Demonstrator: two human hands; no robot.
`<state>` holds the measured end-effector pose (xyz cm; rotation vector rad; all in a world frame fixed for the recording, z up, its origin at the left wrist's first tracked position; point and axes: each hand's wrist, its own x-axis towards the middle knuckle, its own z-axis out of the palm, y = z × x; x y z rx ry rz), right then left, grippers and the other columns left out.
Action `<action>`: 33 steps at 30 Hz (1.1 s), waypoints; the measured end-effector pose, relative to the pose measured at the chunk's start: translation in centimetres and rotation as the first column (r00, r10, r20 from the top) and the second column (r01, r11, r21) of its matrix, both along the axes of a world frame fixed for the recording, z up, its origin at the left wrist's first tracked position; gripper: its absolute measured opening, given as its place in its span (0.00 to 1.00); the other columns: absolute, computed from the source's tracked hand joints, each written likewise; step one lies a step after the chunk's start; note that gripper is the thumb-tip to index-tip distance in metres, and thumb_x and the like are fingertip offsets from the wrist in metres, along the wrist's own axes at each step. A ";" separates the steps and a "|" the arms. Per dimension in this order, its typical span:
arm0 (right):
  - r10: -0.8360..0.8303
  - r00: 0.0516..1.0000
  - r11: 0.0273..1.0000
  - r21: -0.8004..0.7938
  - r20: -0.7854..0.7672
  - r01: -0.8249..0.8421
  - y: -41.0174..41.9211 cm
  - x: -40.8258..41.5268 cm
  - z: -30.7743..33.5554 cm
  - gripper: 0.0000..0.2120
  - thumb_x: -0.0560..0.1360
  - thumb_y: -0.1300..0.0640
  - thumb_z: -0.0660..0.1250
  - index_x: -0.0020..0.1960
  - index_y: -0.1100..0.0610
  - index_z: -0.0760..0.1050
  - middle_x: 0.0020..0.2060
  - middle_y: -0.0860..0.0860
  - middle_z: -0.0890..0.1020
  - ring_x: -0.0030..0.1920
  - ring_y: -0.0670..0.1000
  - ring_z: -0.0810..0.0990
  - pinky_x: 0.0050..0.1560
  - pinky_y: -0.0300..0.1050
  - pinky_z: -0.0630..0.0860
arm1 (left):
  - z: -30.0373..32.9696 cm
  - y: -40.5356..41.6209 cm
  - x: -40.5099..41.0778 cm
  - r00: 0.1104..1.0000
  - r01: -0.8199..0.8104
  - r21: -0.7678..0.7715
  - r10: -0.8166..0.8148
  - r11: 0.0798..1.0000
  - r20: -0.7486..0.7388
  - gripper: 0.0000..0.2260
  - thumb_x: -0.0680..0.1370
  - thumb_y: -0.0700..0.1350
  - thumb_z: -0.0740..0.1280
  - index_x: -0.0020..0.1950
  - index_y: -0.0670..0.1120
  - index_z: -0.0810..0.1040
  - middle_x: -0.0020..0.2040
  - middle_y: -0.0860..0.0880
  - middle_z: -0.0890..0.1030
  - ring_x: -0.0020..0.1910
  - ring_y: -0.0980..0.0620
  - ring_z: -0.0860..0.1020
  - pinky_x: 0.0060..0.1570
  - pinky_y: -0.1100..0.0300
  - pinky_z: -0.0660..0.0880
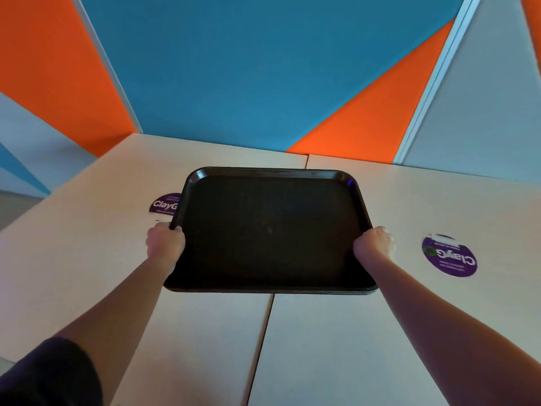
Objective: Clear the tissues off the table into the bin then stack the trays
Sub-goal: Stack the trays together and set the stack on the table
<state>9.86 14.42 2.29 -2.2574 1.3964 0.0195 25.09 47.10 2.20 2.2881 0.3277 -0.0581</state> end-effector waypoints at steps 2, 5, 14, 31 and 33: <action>0.009 1.000 1.000 -0.007 0.006 -0.009 1.3 2.0 0.3 0.22 0.77 0.62 0.59 0.68 0.71 0.61 0.65 0.66 0.71 0.66 0.64 0.70 0.65 0.53 0.70 | 0.3 1.6 1.3 1.000 -0.009 0.012 0.009 1.000 0.018 0.12 0.79 0.42 0.60 0.58 0.37 0.76 0.53 0.38 0.78 0.50 0.37 0.78 0.46 0.48 0.74; 0.060 0.998 0.998 -0.023 0.007 -0.060 3.9 4.8 0.6 0.22 0.77 0.62 0.58 0.68 0.72 0.61 0.65 0.65 0.71 0.66 0.63 0.70 0.66 0.53 0.69 | 0.4 4.4 3.7 0.998 -0.023 0.033 0.021 0.999 0.057 0.13 0.79 0.41 0.60 0.59 0.37 0.76 0.53 0.38 0.78 0.48 0.39 0.77 0.47 0.48 0.74; -0.032 0.997 0.999 0.030 0.074 0.029 12.5 12.7 -0.2 0.21 0.78 0.62 0.58 0.67 0.72 0.62 0.64 0.66 0.71 0.66 0.64 0.71 0.65 0.53 0.69 | -0.3 12.2 13.5 0.997 0.010 0.051 -0.014 0.999 0.082 0.12 0.77 0.42 0.61 0.54 0.37 0.79 0.49 0.37 0.79 0.48 0.35 0.78 0.47 0.47 0.75; -0.137 0.982 0.986 0.108 0.132 0.123 22.2 27.8 -2.5 0.17 0.79 0.62 0.58 0.62 0.72 0.67 0.61 0.67 0.74 0.63 0.65 0.73 0.60 0.53 0.71 | -1.3 20.3 31.5 0.983 0.161 0.014 -0.162 0.987 0.084 0.07 0.77 0.38 0.61 0.44 0.40 0.78 0.37 0.41 0.76 0.37 0.42 0.73 0.36 0.55 0.67; -0.118 0.985 0.989 0.108 0.124 0.105 22.2 30.1 -2.8 0.16 0.78 0.63 0.58 0.62 0.72 0.67 0.61 0.67 0.74 0.63 0.65 0.73 0.61 0.52 0.71 | -1.4 20.5 33.5 0.981 0.175 0.021 -0.176 0.984 0.087 0.07 0.76 0.35 0.60 0.42 0.39 0.77 0.34 0.42 0.74 0.37 0.42 0.72 0.34 0.56 0.66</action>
